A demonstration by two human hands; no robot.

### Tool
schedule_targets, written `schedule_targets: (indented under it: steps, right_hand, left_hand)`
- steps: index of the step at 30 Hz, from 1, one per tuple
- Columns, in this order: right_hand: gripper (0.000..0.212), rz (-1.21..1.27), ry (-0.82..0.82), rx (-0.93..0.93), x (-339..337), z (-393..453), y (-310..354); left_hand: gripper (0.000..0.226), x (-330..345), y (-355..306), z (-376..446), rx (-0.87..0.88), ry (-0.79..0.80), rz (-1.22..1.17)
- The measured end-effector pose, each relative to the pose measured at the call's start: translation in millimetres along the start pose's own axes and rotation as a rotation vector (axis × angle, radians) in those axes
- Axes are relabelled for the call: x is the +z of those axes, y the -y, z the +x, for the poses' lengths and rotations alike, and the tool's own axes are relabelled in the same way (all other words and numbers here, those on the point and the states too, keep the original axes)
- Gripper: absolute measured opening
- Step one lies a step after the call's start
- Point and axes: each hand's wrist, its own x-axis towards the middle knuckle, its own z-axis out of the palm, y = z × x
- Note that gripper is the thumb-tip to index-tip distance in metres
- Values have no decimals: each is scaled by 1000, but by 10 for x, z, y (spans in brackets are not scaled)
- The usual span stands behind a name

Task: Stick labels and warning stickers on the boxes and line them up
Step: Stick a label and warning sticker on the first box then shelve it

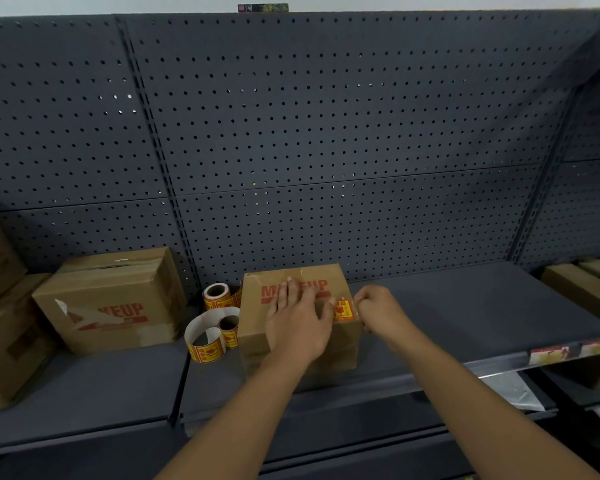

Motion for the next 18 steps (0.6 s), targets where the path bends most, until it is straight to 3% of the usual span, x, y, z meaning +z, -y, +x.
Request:
schedule_targets:
  steps: [7,14,18]
  right_hand:
    - [42,-169,-28,-103,11,40,50]
    - [30,-245,-153,-197,197,12,-66]
    - [26,-306,-85,-153,150,33,-10]
  left_hand:
    - [52,-24,-66,58,-26,41,28]
    - [61,-24,-103,43,-49,100,144]
    - [63,-32,-103,57,-52,108,127]
